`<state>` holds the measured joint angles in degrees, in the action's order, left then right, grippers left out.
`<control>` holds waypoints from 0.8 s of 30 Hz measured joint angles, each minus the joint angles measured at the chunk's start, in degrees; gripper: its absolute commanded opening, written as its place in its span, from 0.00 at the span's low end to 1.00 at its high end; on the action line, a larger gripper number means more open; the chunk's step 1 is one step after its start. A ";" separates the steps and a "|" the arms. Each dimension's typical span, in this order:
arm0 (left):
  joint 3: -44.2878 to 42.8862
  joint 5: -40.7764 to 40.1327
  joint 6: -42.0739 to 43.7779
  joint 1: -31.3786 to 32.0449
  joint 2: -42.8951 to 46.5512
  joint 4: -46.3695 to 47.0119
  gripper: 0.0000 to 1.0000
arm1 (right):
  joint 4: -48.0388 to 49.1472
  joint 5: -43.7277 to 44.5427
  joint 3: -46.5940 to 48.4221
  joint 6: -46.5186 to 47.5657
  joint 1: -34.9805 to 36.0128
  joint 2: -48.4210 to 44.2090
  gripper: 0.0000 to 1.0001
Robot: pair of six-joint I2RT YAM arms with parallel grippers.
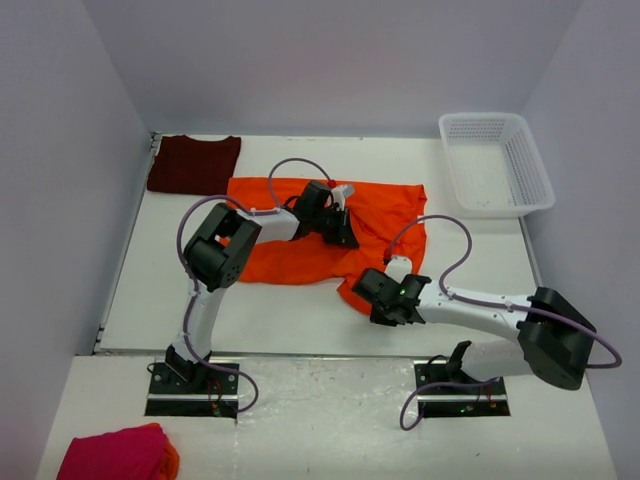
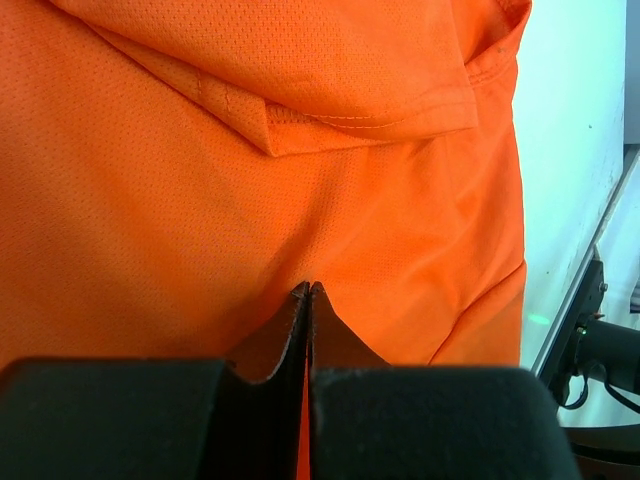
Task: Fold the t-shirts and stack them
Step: Grap the side of the flattened tshirt closest away from the robot with both arms
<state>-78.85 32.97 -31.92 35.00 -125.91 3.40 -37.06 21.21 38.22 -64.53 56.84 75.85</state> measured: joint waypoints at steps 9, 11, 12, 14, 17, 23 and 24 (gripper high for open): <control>0.00 0.63 0.00 0.13 -0.33 0.61 0.00 | -9.07 4.50 0.02 -5.03 2.03 -8.72 0.00; 0.31 -0.24 0.00 0.46 -0.04 0.74 0.00 | -9.33 4.85 0.02 -4.98 2.03 -9.25 0.00; 0.87 -1.31 0.02 0.72 0.55 0.79 0.00 | -9.27 4.81 0.02 -4.90 2.03 -9.25 0.00; 2.16 -4.66 0.26 1.40 2.62 -0.90 0.14 | -9.16 4.81 0.02 -4.59 2.03 -9.01 0.00; 4.61 -15.58 1.44 2.73 8.37 -6.82 0.37 | -8.57 4.79 0.02 -3.65 2.05 -8.24 0.00; 10.27 -39.60 -0.20 2.51 26.73 -19.63 0.63 | -6.56 4.81 0.04 -0.87 2.12 -7.19 0.00; 12.13 -41.53 -0.61 1.68 31.04 -21.42 0.63 | -6.05 4.81 0.02 -0.42 2.14 -7.19 0.00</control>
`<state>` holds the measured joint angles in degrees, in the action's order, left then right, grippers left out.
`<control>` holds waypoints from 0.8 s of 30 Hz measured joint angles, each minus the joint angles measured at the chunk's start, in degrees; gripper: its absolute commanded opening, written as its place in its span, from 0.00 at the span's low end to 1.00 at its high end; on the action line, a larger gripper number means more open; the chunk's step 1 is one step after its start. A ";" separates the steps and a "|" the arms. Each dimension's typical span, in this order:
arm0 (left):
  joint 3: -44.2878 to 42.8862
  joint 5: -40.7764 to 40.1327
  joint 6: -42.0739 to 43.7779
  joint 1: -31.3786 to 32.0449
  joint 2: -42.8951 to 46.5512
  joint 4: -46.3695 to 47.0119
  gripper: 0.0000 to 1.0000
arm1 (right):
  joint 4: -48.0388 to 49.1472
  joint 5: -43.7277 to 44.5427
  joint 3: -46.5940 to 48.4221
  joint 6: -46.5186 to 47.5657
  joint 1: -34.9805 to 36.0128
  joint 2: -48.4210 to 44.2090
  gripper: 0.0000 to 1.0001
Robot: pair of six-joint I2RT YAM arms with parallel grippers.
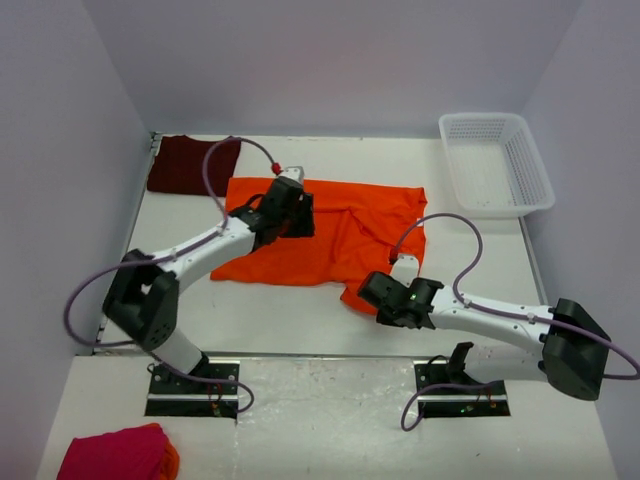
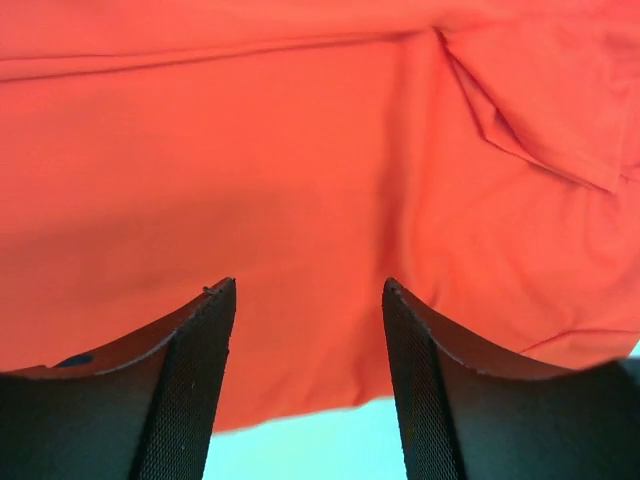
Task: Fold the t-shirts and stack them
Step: Grap the side of the flattened tshirt closest away from the robot with both arms
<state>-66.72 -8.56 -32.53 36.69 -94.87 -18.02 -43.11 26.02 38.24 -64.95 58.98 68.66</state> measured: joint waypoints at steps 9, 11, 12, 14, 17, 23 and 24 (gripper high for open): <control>14.80 -6.08 -6.01 -12.70 26.34 -13.20 0.49 | 3.93 -0.07 -1.75 2.80 0.17 -1.31 0.00; 16.02 -6.25 -7.23 -14.71 27.71 -15.80 0.49 | 4.57 -0.24 -2.34 3.26 0.24 -2.51 0.00; 16.52 -6.23 -7.50 -15.78 27.98 -17.05 0.49 | 4.81 -0.26 -2.58 3.41 0.28 -3.26 0.00; 17.75 -5.70 -7.58 -19.26 28.00 -18.51 0.49 | 5.18 -0.28 -3.15 3.54 0.37 -4.83 0.00; 20.83 -3.26 -7.06 -26.91 27.47 -18.91 0.47 | 5.42 -0.39 -4.17 3.54 0.44 -7.04 0.00; 24.85 4.39 -5.55 -36.83 23.61 -18.93 0.42 | 5.46 -1.29 -5.75 3.54 1.22 -9.84 0.00; 24.85 5.49 -5.35 -37.51 23.26 -18.93 0.41 | 5.51 -1.33 -5.75 3.54 1.36 -9.86 0.00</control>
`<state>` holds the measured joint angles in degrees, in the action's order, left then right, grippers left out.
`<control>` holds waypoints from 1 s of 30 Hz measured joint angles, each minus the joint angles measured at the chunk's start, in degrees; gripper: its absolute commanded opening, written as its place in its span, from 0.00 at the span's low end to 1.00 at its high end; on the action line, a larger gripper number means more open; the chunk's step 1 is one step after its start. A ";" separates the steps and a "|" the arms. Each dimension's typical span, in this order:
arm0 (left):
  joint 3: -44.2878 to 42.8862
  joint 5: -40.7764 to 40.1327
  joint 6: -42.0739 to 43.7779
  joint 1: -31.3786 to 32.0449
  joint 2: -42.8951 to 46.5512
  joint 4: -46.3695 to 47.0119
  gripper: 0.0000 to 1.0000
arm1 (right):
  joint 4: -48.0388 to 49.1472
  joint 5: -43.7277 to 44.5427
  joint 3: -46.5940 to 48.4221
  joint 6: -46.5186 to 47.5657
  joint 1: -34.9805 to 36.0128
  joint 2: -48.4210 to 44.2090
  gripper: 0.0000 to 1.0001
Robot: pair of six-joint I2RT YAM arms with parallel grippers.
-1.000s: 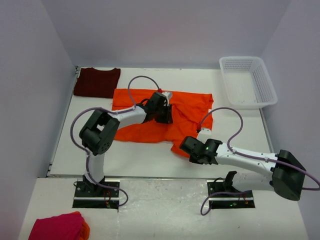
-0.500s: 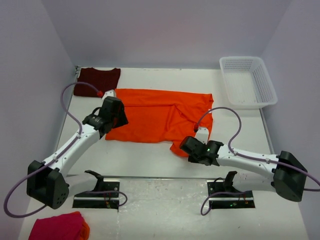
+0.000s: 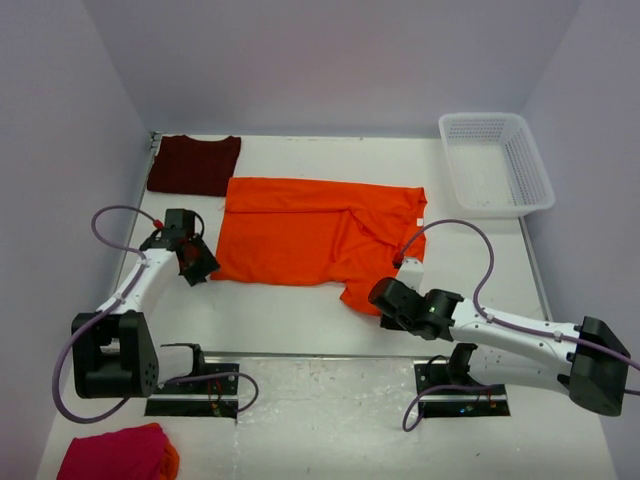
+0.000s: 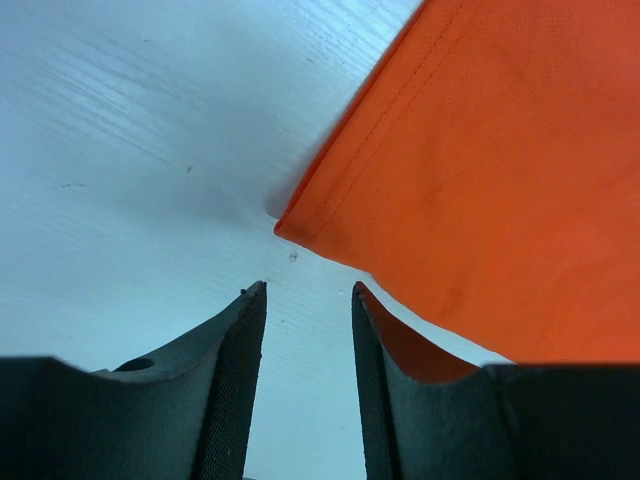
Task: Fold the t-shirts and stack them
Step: Grap the side of the flattened tshirt closest away from the robot with both arms
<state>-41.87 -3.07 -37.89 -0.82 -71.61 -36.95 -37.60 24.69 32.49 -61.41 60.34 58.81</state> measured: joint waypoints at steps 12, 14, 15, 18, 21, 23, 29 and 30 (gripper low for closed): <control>0.00 7.98 1.99 -3.13 -4.48 2.84 0.44 | -0.04 -0.17 0.00 -0.07 0.55 0.04 0.00; 0.00 8.00 2.14 -3.52 -4.87 2.91 0.45 | -0.04 -0.17 0.00 -0.07 0.66 0.04 0.00; 0.00 7.98 2.21 -3.69 -4.94 2.91 0.45 | -0.07 -0.17 0.00 -0.09 0.74 0.04 0.00; 0.00 7.82 2.60 -4.22 -5.11 2.93 0.45 | -0.09 -0.17 0.00 -0.13 0.79 0.07 0.00; 0.00 7.54 2.91 -4.68 -5.53 2.91 0.45 | -0.15 -0.15 0.00 -0.20 0.79 0.07 0.00; 0.00 7.32 3.06 -4.87 -5.99 2.97 0.45 | -0.24 -0.15 0.00 -0.28 0.79 0.07 0.00; -0.02 7.34 3.08 -5.22 -8.85 3.17 0.45 | -0.52 -0.15 0.00 -0.48 0.83 0.07 0.00; -0.04 7.34 3.08 -5.25 -9.29 3.30 0.44 | -0.55 -0.15 0.00 -0.48 0.85 0.07 0.00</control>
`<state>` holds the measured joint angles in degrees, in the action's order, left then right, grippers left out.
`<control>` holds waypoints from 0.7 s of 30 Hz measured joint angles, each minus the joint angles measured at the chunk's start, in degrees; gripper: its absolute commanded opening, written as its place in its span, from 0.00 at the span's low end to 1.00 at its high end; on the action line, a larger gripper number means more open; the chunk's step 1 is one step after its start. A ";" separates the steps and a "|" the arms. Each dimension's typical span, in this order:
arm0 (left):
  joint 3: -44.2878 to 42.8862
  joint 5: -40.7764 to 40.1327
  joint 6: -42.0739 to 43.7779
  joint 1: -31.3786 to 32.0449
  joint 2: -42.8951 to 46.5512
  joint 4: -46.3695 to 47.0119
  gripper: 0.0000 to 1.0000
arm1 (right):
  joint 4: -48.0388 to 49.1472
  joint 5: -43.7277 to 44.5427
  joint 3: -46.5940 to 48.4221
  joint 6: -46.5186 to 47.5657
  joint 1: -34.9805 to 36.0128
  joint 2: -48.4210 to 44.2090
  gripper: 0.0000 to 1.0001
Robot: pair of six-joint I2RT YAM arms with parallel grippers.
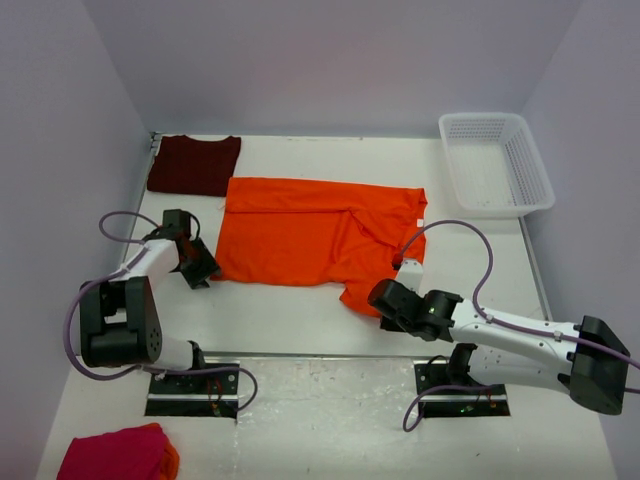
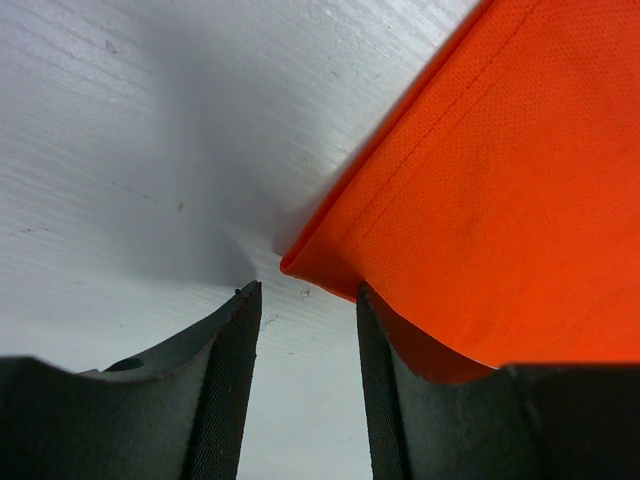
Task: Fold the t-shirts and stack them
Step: Grap the side of the flattened tshirt closest away from the robot with both arms
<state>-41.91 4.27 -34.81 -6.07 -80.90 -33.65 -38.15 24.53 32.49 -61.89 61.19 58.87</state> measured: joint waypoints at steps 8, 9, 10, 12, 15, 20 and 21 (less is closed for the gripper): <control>-0.39 0.24 0.46 -1.25 -2.14 1.31 0.38 | -0.55 0.02 0.04 -0.26 0.57 0.76 0.00; -0.52 0.39 0.52 -1.44 -2.38 1.42 0.36 | -0.66 0.02 0.04 -0.35 0.66 0.76 0.00; -0.66 0.50 0.59 -1.60 -2.58 1.49 0.35 | -0.81 0.02 0.04 -0.48 0.76 0.76 0.00; -0.74 0.76 0.94 -1.88 -2.80 1.92 0.33 | -1.29 0.04 0.04 -0.76 0.87 0.74 0.00; -0.74 1.14 0.98 -2.14 -2.91 2.49 0.31 | -1.75 0.04 0.04 -1.25 1.16 0.74 0.00; -0.74 1.60 0.98 -2.19 -2.99 2.80 0.16 | -2.21 0.15 0.07 -1.97 1.51 0.74 0.00; -0.74 1.66 1.09 -2.19 -2.99 2.82 0.12 | -2.32 0.20 0.07 -2.08 1.53 0.74 0.00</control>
<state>-42.65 5.93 -33.71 -8.25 -83.90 -30.83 -40.47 24.73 32.56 -63.96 62.72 59.61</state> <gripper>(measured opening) 0.181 0.007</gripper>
